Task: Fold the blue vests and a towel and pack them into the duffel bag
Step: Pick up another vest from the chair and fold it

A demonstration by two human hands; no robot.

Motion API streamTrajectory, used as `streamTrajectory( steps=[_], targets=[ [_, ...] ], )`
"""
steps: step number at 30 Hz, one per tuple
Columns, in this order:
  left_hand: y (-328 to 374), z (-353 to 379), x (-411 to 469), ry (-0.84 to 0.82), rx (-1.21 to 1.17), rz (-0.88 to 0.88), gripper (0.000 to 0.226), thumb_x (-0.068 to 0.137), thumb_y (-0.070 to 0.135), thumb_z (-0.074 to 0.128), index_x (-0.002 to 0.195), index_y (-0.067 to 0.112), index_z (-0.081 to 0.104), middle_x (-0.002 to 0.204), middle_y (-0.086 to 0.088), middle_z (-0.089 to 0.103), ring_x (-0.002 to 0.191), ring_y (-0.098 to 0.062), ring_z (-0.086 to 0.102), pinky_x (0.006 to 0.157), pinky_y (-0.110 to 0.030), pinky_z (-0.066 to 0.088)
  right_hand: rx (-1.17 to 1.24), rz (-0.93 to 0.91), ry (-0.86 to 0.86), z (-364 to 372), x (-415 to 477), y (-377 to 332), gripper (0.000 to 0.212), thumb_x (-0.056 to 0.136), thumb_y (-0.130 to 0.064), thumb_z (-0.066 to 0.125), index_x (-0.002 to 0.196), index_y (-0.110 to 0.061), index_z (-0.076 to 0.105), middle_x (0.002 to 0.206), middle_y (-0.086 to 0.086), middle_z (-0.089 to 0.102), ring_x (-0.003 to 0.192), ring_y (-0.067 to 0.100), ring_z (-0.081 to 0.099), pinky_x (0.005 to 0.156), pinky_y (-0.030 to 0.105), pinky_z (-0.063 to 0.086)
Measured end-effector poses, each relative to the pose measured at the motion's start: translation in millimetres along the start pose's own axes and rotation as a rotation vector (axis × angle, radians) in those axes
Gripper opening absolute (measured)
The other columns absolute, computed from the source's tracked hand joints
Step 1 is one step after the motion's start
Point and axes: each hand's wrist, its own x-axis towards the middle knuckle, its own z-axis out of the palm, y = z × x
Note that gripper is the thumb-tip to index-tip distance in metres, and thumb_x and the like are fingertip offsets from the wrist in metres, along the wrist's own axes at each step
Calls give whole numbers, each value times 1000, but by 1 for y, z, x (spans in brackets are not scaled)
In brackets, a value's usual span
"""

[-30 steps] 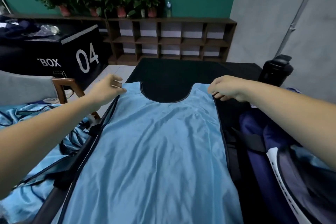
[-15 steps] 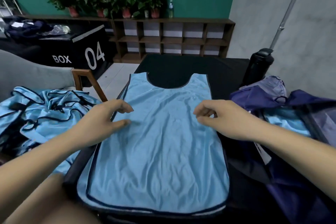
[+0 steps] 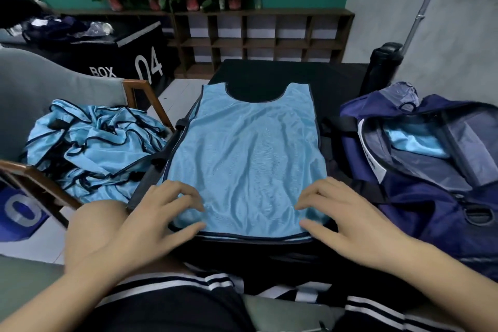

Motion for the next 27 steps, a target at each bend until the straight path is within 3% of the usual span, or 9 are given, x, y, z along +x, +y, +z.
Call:
streamTrajectory(
  steps=[4, 10, 16, 18, 22, 27],
  targets=[
    [-13, -7, -21, -11, 60, -32, 22, 93, 46, 77, 110, 33, 73, 120, 19, 57, 110, -12, 59, 87, -44, 50, -77, -6, -30, 5, -14, 5, 23, 100, -46, 68, 118, -33, 67, 123, -18, 53, 114, 10, 55, 99, 37, 46],
    [-19, -3, -37, 6, 218, -96, 26, 85, 18, 68, 108, 30, 72, 117, 16, 57, 105, -17, 60, 88, -45, 50, -102, 22, 32, 15, -28, 8, 29, 93, -25, 77, 120, -27, 68, 123, -16, 54, 114, 7, 55, 100, 33, 47],
    [-18, 1, -37, 80, 209, -127, 10, 92, 23, 63, 99, 26, 69, 113, 16, 57, 98, -19, 61, 83, -41, 49, -136, -12, 172, 27, -29, 2, 8, 102, -27, 65, 102, -19, 68, 110, -10, 60, 99, 20, 62, 90, 40, 51],
    [-14, -3, -36, 119, 173, -126, 3, 96, 25, 67, 95, 25, 70, 111, 16, 58, 97, -15, 61, 85, -36, 49, -177, -23, 187, 29, -29, 2, 12, 105, -27, 63, 99, -19, 68, 109, -9, 61, 96, 23, 62, 85, 41, 51],
    [-1, -18, -41, 205, 192, -178, 4, 91, 27, 71, 89, 23, 70, 107, 14, 66, 93, 14, 50, 90, -6, 36, -146, 2, 252, 25, -27, -7, 10, 104, -27, 63, 99, -20, 69, 117, -9, 61, 105, 20, 60, 90, 40, 48],
    [-1, -22, -43, 194, 275, -223, 10, 78, 21, 74, 83, 22, 65, 104, 12, 70, 87, 1, 47, 90, -8, 34, -129, -44, 206, 25, -25, -16, 5, 104, -25, 62, 99, -24, 63, 120, -12, 57, 110, 16, 56, 95, 39, 44]
  ],
)
